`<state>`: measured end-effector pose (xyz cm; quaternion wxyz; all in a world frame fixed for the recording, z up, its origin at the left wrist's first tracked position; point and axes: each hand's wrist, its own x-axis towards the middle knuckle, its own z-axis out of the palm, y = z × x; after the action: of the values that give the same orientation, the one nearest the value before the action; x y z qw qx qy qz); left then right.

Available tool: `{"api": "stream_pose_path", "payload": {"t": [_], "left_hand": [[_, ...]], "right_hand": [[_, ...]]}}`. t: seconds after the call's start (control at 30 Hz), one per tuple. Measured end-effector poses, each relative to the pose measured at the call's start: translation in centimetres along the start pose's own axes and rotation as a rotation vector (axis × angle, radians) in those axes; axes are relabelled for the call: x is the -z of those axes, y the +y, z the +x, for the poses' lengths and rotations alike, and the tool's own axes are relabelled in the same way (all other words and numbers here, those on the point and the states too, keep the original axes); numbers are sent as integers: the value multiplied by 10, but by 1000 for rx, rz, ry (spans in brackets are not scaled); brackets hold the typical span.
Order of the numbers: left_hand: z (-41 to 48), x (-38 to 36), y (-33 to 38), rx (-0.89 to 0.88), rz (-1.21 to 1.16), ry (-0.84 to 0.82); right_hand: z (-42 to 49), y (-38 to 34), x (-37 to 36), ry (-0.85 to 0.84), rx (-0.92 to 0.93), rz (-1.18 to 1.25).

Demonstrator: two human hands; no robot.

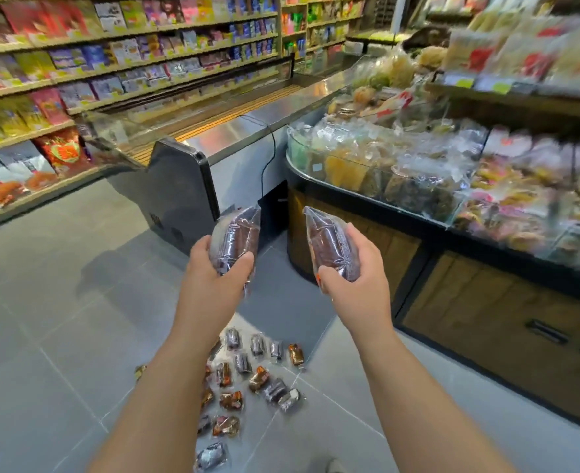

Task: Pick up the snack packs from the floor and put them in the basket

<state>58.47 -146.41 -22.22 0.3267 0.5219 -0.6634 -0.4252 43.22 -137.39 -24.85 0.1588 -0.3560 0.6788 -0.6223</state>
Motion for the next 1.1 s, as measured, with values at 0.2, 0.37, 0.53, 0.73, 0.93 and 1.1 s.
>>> {"api": "stream_pose_path", "payload": {"t": [0.2, 0.37, 0.53, 0.73, 0.93, 1.1], "left_hand": [[-22, -33, 20, -60, 53, -244], [-63, -90, 47, -173, 121, -467], [-126, -151, 70, -271, 150, -660], [-224, -228, 106, -369, 143, -830], [-366, -309, 148, -422, 103, -971], [-475, -366, 178, -478, 10, -1083]], "right_hand": [[-45, -5, 52, 270, -9, -61], [-84, -3, 115, 485, -50, -140], [-132, 1, 187, 703, -103, -166], [-201, 0, 297, 896, -150, -158], [-294, -4, 432, 1115, -204, -181], [-368, -9, 526, 1249, -217, -241]]}}
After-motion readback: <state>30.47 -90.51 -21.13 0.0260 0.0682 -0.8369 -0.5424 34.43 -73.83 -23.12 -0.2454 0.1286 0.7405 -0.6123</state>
